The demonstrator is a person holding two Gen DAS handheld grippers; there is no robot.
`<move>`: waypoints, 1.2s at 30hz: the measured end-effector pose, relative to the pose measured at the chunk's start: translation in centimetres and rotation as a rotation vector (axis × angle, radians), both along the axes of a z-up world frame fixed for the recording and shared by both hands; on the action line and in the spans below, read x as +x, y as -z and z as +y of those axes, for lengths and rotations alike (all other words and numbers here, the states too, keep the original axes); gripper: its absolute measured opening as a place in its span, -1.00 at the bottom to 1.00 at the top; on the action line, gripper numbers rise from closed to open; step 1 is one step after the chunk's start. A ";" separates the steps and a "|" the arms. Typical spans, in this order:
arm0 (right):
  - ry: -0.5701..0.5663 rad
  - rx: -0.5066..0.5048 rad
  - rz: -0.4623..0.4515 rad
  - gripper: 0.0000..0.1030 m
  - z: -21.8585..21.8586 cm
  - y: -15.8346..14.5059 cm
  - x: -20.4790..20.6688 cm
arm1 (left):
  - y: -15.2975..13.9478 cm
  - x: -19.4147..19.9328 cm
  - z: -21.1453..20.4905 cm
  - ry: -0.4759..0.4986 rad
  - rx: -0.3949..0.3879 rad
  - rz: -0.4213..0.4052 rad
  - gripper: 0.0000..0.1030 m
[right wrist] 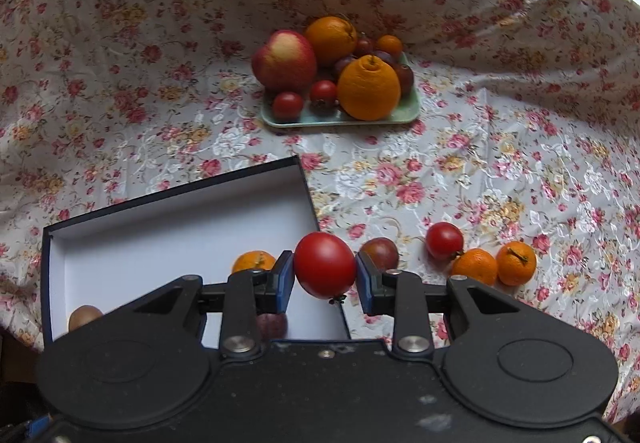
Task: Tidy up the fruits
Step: 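Carry the tomato and kiwi over the white box with both tools, then open the right tool to drop the tomato while the left tool releases the kiwi into the box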
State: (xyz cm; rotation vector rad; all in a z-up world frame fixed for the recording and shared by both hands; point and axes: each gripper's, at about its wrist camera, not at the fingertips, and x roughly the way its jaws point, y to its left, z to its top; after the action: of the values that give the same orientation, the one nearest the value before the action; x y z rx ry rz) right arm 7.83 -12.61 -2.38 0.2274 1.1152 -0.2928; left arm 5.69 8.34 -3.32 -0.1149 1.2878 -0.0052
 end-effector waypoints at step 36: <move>-0.120 0.030 -0.119 -0.33 5.4 -0.5 1.3 | -1.5 -0.1 0.3 -0.004 -0.113 -0.105 0.20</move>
State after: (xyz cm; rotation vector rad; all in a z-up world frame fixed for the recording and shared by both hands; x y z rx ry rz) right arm 9.17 -7.26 -1.86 0.2013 1.0118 -0.1542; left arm 5.56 8.61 -1.83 -0.2110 1.1820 -0.0800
